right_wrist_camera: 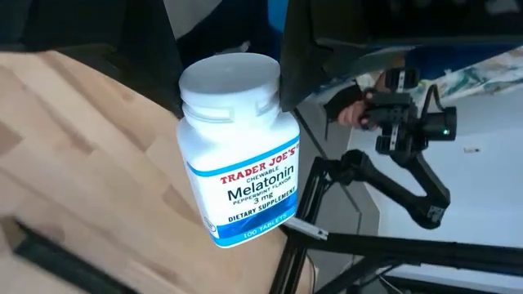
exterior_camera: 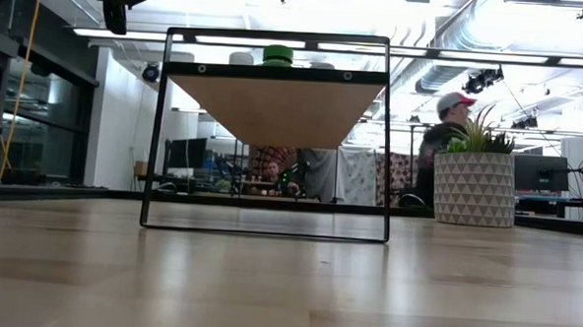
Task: Pick and place medicine bottles onto shelf by color
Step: Put the blue medicine bottle on the shelf
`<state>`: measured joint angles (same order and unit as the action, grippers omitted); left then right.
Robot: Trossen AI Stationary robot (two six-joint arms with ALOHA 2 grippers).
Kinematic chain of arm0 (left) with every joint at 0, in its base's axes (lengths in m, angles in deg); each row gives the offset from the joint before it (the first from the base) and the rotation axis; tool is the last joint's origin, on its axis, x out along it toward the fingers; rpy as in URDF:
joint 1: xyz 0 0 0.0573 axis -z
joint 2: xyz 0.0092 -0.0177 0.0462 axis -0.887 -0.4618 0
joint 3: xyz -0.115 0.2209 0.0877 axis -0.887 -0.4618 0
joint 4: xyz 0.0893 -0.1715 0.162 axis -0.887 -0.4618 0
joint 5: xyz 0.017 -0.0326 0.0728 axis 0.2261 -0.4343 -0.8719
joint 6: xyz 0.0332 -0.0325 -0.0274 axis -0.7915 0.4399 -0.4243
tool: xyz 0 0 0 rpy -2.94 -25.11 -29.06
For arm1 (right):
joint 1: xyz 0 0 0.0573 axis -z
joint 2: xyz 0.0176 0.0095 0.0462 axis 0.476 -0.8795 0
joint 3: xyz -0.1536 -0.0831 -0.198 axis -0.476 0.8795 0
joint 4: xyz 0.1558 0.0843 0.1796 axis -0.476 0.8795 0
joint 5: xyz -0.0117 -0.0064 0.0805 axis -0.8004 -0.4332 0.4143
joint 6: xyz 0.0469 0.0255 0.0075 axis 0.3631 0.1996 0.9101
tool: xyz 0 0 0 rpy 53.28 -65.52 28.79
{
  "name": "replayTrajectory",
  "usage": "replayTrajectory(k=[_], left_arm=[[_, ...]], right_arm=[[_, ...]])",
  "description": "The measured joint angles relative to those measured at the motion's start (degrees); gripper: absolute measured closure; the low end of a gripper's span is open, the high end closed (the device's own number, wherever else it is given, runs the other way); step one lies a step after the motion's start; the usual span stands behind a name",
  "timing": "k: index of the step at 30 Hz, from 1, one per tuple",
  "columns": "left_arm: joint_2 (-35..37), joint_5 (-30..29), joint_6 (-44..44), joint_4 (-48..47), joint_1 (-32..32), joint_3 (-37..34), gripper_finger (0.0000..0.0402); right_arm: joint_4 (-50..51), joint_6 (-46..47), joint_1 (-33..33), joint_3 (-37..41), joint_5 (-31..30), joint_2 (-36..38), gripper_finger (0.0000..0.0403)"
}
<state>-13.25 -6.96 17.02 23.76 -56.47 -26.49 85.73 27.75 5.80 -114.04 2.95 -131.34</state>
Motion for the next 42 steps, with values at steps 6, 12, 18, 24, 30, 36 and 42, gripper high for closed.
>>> replayTrajectory(k=[6,12,18,24,30,36,42], left_arm=[[0.0,0.0,0.18,0.01,0.01,0.0,0.04],[0.0,0.0,1.09,0.01,0.01,0.0,0.04],[0.02,0.6,1.07,0.53,-0.01,0.02,0.04],[-0.38,6.72,0.59,1.29,0.01,2.06,0.0389],[-3.05,8.37,-2.96,-8.46,0.03,9.54,0.0322],[-9.09,9.44,-4.71,-25.27,0.03,21.08,0.0217],[-17.27,9.2,-9.99,-36.8,0.01,32.26,0.0119]], right_arm=[[0.0,-3.82,4.49,0.0,0.34,0.0,0.0244],[0.83,-4.98,8.41,0.34,0.34,-0.04,0.0244],[3.88,-7.48,11.12,0.42,0.85,-0.5,0.0241],[3.67,-8.39,12.47,0.42,1.57,-0.57,0.0241],[3.65,-9.84,13.33,0.42,1.88,-0.57,0.024],[3.65,-9.84,13.38,0.42,1.87,-0.57,0.024],[3.66,-9.86,13.38,0.42,1.87,-0.57,0.024]])
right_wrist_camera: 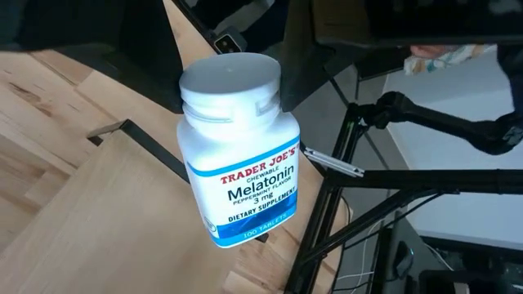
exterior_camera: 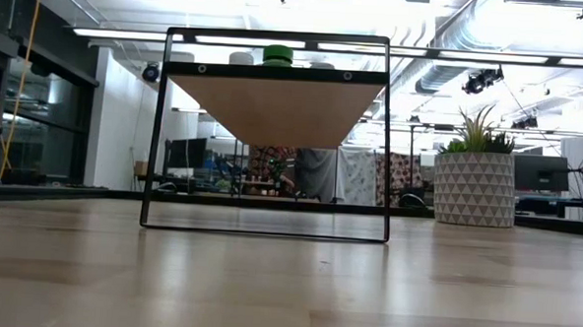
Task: Pick and place medicine bottles onto shelf by color
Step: Put the blue medicine bottle on the shelf
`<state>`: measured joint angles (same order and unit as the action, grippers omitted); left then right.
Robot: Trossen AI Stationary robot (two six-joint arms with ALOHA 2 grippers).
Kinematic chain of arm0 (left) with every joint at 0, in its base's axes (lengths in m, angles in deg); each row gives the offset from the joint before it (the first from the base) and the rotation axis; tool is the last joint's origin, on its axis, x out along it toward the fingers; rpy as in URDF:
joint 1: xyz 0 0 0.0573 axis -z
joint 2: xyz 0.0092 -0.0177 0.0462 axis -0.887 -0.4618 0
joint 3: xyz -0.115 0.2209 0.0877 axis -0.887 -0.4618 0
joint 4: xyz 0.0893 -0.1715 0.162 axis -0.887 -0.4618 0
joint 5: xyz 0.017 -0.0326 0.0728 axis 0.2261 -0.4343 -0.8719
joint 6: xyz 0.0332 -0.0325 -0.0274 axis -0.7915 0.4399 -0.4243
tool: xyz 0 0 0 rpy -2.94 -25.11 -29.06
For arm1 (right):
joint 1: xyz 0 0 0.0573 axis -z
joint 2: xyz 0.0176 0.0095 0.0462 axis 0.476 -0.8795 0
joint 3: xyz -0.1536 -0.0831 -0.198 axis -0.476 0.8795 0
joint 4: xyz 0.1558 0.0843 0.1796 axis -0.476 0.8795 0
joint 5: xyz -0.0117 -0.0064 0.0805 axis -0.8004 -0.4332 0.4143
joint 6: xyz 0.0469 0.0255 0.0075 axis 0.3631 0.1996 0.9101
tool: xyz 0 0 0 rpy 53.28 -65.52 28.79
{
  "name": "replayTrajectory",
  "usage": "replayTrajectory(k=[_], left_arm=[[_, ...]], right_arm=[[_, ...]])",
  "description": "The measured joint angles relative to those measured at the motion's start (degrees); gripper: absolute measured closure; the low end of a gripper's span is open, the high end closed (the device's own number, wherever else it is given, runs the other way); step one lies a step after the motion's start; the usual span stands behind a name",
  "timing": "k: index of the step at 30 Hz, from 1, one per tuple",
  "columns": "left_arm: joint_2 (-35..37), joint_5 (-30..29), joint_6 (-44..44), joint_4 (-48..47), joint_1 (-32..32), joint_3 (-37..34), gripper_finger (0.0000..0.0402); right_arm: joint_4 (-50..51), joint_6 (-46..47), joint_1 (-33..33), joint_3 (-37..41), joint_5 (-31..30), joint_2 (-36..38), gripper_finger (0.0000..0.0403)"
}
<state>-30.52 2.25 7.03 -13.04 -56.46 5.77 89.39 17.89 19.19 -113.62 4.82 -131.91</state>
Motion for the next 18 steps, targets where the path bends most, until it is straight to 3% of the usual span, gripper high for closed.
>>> replayTrajectory(k=[5,13,18], left_arm=[[-6.21,0.1,-5.77,-1.35,0.0,6.16,0.0085],[-16.52,4.16,-10.58,-1.42,0.0,11.1,0.008],[-21.56,5.12,-13.03,3.41,0.01,11.83,0.008]], right_arm=[[-0.01,0.01,0.0,0.0,-0.41,0.0,0.024],[-0.01,0.2,0.0,0.0,-3.55,0.0,0.024],[-0.03,0.24,0.0,0.02,-6.39,0.0,0.024]])
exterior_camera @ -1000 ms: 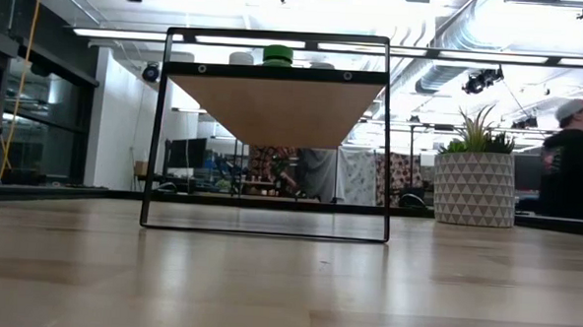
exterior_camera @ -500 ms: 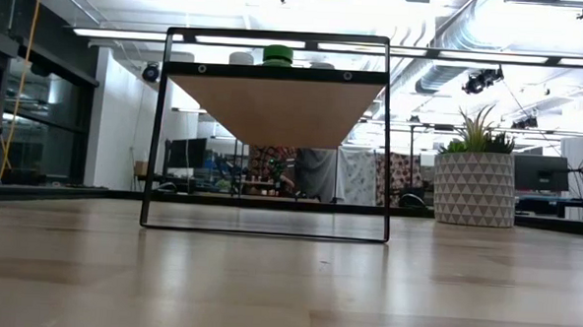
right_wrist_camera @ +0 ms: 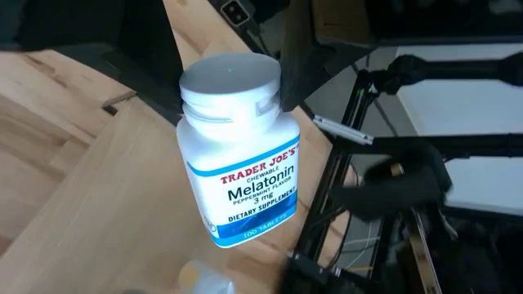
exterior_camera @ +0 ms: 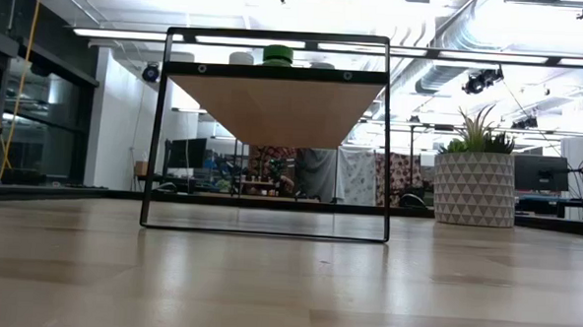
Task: Pick and place medicine bottles onto shelf by color
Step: Put the blue medicine bottle on the shelf
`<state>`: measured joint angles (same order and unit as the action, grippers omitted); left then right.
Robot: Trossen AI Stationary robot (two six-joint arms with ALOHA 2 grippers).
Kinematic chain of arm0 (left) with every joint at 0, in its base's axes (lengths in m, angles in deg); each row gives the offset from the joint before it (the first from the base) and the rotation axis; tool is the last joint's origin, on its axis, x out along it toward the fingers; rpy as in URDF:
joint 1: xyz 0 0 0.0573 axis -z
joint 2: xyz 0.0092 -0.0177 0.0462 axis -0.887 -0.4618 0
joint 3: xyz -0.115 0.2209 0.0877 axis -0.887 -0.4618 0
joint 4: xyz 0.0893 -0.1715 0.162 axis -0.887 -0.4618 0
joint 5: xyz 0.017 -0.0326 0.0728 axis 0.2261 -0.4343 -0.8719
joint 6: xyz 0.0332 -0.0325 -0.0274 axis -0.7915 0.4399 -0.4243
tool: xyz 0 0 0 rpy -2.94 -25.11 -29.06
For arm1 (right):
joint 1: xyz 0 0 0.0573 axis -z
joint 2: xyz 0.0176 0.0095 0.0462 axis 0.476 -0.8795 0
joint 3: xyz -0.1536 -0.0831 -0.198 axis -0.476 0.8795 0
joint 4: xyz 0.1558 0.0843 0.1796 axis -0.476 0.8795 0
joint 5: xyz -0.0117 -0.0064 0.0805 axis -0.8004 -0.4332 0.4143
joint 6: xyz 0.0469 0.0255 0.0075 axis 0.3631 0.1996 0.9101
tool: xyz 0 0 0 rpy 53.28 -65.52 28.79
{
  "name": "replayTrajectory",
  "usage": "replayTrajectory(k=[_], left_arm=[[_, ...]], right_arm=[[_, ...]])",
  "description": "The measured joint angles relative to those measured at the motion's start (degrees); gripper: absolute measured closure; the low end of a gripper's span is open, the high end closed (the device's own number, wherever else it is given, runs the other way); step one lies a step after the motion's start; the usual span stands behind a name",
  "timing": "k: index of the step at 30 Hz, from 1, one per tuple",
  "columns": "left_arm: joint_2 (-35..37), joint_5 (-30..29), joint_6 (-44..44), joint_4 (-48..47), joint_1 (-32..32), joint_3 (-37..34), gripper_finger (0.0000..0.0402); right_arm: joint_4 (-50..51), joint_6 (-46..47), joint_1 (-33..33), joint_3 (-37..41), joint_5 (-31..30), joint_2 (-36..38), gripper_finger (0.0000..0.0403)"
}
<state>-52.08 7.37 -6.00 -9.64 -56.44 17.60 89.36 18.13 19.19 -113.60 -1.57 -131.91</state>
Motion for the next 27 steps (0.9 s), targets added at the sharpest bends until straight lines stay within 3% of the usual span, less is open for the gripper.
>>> replayTrajectory(k=[9,19,27], left_arm=[[-5.06,2.07,-7.1,8.58,0.06,0.02,0.008],[-7.13,2.65,-10.36,11.86,-0.03,0.2,0.008],[-9.56,-3.91,-15.14,14.81,0.43,-0.01,0.008]], right_arm=[[-0.02,0.3,0.0,0.0,-3.33,0.0,0.024],[-2.26,1.73,0.23,0.02,-4.27,-0.27,0.024],[-4.31,1.77,0.26,0.07,-2.95,-1.54,0.024]])
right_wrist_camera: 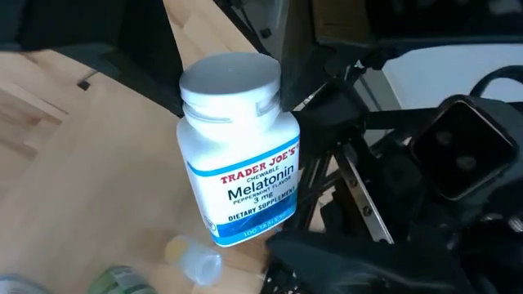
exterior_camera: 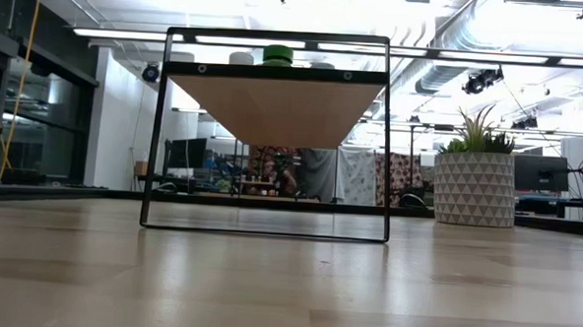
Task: Pick and place medicine bottles onto shelf by color
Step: Put the blue medicine bottle on the shelf
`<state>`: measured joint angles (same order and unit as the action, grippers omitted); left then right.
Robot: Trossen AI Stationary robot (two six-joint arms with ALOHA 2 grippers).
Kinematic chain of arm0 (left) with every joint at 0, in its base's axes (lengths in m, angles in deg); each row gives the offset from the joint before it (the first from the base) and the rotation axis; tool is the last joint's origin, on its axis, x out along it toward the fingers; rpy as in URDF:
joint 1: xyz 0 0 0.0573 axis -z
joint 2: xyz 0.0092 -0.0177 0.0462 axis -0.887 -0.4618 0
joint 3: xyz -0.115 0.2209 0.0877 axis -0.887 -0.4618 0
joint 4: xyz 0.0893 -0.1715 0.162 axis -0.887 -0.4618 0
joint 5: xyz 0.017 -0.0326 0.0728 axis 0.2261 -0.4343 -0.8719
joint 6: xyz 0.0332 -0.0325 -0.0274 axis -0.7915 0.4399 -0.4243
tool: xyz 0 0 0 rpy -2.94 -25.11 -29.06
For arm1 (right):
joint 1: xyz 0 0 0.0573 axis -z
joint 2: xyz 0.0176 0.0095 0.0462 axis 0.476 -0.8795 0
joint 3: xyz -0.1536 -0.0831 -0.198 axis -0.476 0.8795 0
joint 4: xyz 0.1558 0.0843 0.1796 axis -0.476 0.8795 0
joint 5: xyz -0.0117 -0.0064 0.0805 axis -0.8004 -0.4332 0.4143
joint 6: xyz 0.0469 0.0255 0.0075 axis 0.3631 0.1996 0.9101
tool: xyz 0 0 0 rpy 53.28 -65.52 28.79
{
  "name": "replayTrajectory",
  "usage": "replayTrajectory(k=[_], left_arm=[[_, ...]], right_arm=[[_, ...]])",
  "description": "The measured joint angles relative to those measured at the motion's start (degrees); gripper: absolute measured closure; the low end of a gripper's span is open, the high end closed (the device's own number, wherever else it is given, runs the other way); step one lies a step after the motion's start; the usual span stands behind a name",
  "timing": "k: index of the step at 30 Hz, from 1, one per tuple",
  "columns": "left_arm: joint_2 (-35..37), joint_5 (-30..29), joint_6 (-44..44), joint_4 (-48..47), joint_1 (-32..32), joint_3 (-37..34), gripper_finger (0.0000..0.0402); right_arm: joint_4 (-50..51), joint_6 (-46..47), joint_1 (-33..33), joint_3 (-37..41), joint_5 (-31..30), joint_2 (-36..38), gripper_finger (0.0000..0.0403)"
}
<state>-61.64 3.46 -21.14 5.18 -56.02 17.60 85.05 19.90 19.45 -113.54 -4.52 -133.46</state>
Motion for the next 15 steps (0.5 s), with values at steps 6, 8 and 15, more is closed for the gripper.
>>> replayTrajectory(k=[6,8,15], left_arm=[[-0.2,-0.96,-1.34,0.32,0.0,0.0,0.008],[-0.2,-1.18,-2.03,0.05,0.0,0.0,0.008],[-0.2,-2.68,-2.89,-0.73,0.0,0.0,0.009]], right_arm=[[-1.54,-0.02,0.0,0.0,0.22,-0.75,0.024],[-2.48,-0.03,0.0,0.0,-0.08,-0.84,0.024],[-3.03,-0.02,0.0,0.0,-0.01,-0.86,0.024]])
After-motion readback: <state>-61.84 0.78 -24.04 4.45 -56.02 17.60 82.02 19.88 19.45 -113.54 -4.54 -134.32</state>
